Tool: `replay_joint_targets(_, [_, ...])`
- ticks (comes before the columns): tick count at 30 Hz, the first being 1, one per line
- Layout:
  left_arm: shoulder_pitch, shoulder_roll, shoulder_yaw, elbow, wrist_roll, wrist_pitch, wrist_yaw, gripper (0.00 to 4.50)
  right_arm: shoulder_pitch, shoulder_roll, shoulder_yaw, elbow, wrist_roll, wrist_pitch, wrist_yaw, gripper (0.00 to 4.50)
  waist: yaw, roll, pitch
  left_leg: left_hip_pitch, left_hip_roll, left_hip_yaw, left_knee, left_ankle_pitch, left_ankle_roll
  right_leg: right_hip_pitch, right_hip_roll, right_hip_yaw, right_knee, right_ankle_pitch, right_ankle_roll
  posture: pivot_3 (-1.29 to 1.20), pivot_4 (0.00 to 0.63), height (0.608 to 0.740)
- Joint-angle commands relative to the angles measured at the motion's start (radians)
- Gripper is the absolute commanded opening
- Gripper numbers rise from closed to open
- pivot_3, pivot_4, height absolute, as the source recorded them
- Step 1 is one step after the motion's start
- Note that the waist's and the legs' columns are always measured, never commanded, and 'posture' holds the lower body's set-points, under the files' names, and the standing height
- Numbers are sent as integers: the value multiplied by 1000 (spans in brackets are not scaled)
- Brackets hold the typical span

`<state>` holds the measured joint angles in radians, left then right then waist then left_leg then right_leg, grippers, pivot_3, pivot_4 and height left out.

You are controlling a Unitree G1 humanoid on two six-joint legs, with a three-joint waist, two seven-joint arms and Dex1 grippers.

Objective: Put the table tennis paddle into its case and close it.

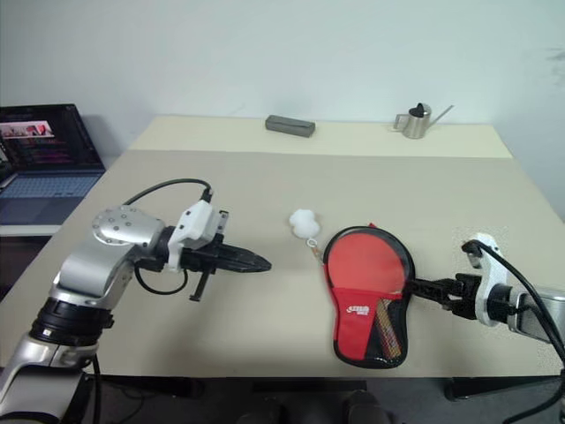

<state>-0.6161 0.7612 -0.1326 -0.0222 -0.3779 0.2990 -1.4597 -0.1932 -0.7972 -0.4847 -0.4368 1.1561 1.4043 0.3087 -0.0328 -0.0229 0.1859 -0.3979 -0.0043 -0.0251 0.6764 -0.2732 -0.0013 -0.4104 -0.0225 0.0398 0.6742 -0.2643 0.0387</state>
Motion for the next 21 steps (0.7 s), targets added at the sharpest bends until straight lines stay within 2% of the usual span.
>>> replay_joint_targets(1, [-21,-5,29,1,-17,3,19,0,35,-61,87,-152,-127,-229,176,4473,0,0,0,0,0,0,0,0,0,0,0,0,0,0,0,0,150,740])
replay_joint_targets(6, [-7,-7,34,-12,-27,30,46,0,48,-117,225,-221,-312,-497,361,4473,1,0,0,0,0,0,0,0,0,0,0,-1,0,-1,1,0,150,740])
replay_joint_targets(11, [1,-19,45,-4,-25,69,113,0,-43,-109,339,-163,-431,-626,424,4473,1,0,0,0,0,0,1,0,0,0,0,-1,1,1,-1,0,150,740])
replay_joint_targets(14, [7,-30,62,-1,-42,96,146,632,-81,-91,383,-135,-461,-662,454,4500,3,0,0,0,0,-1,1,0,0,0,0,-1,1,1,-2,0,150,740])
replay_joint_targets(21, [38,-23,103,9,-24,107,234,3170,-145,-46,457,-82,-517,-710,489,4500,2,0,0,0,0,-1,1,0,0,0,-1,0,1,1,-2,0,150,740])
